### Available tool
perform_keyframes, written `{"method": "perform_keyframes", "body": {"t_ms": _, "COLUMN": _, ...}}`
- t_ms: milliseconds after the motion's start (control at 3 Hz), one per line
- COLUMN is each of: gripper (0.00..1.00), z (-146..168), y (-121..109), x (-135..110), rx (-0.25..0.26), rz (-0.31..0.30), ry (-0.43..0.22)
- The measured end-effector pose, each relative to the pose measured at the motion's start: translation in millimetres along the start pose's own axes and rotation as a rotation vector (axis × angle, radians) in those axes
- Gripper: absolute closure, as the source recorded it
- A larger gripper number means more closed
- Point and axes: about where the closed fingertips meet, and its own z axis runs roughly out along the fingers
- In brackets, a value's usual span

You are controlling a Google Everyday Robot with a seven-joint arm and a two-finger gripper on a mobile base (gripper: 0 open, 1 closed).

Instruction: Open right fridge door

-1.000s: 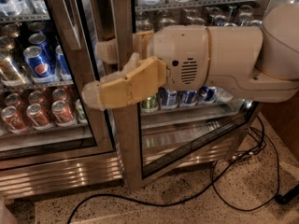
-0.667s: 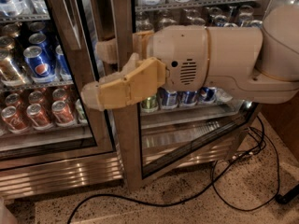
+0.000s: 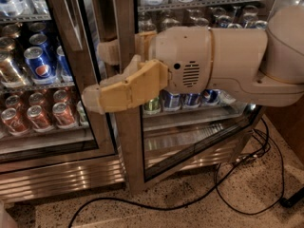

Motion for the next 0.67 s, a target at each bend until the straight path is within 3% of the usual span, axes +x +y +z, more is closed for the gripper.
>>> {"method": "perform_keyframes", "body": {"t_ms": 667, "gripper": 0.0, "z": 0.9, "y": 0.2, "x": 0.8, "rx": 0.005, "rz": -0.012, "ry": 0.001}}
